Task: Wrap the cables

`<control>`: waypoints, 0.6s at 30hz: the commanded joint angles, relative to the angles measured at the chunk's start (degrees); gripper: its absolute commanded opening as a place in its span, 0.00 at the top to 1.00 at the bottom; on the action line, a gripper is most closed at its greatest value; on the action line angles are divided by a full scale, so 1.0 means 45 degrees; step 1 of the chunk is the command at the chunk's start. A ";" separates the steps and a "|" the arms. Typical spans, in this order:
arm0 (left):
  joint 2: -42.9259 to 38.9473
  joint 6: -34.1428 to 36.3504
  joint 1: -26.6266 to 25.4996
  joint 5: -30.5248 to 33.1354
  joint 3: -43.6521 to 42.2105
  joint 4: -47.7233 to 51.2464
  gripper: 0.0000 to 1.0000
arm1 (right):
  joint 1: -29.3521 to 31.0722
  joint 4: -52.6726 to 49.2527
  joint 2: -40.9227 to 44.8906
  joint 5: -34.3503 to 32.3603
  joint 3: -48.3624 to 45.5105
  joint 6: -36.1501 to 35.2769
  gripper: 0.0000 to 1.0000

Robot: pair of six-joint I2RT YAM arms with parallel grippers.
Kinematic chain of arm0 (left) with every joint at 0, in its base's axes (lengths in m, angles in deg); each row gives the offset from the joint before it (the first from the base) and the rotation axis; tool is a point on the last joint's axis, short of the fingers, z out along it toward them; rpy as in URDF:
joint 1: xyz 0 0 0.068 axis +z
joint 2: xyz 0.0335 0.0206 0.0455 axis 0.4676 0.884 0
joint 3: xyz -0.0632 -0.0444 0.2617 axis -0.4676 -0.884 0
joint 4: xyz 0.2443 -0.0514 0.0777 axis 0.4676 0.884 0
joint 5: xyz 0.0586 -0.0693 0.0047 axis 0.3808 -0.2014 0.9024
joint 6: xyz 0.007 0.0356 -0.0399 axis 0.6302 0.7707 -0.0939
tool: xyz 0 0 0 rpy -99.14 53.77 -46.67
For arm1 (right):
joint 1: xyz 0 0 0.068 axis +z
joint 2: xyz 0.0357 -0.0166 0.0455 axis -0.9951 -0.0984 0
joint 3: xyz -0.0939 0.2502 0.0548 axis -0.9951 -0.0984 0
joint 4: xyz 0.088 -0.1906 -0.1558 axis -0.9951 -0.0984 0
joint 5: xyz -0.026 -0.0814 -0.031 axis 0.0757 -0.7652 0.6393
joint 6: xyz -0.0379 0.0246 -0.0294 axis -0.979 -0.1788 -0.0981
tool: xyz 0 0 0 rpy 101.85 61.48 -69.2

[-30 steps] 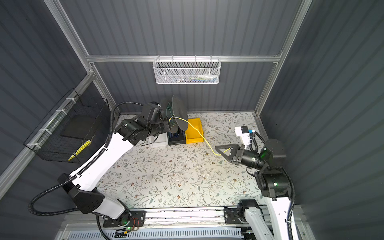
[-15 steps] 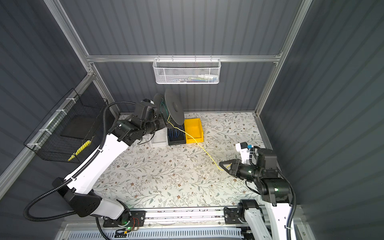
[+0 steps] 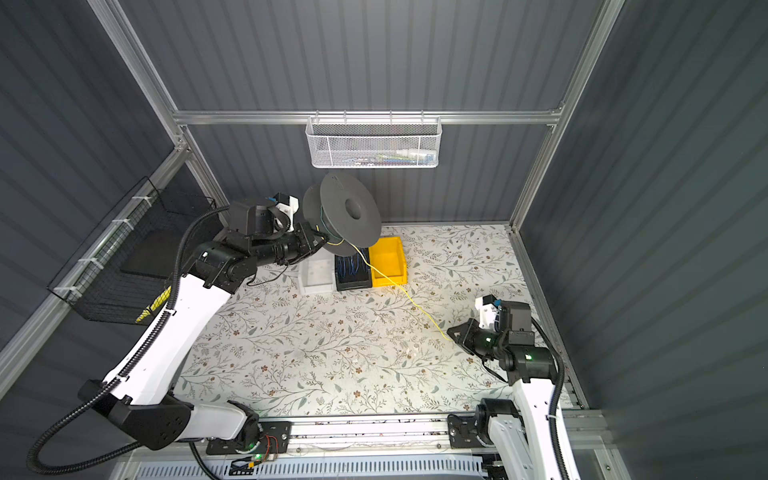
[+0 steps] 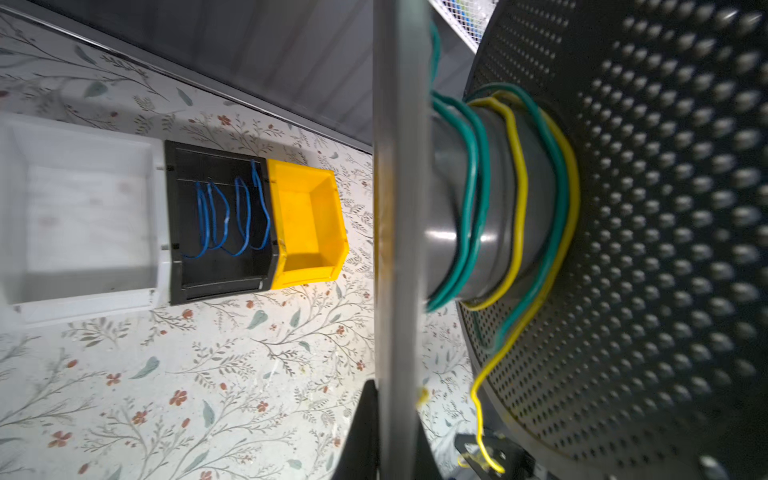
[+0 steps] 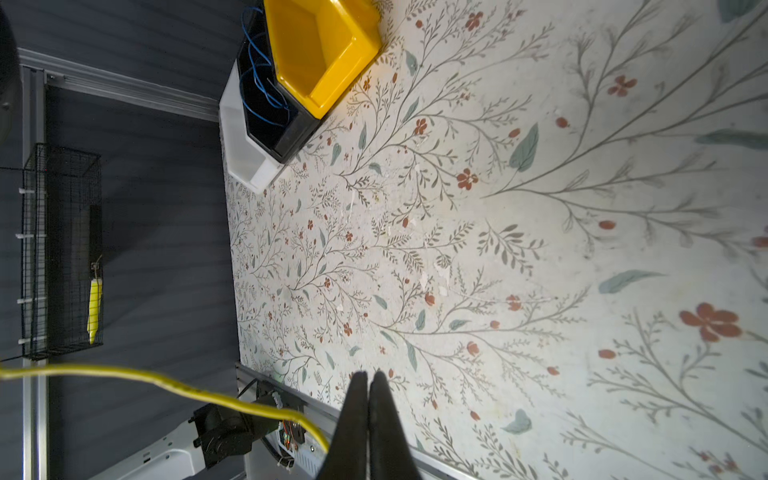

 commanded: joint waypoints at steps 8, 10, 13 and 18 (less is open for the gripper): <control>-0.1246 0.0099 0.0941 -0.6516 0.0198 -0.2272 1.00 | -0.1803 0.1866 -0.1826 -0.1028 0.0164 -0.0900 1.00; -0.1448 0.0501 0.0953 -0.7250 0.0051 -0.2215 1.00 | -0.2255 0.2132 -0.2467 -0.0763 0.0460 -0.1095 1.00; -0.1704 0.1259 0.0953 -0.8479 -0.0355 -0.1871 1.00 | -0.3085 0.2670 -0.3165 -0.0445 0.0897 -0.1187 1.00; -0.1980 0.3207 0.0934 -1.0232 -0.1165 -0.0234 1.00 | -0.4116 0.2906 -0.4134 0.0041 0.2237 -0.1055 1.00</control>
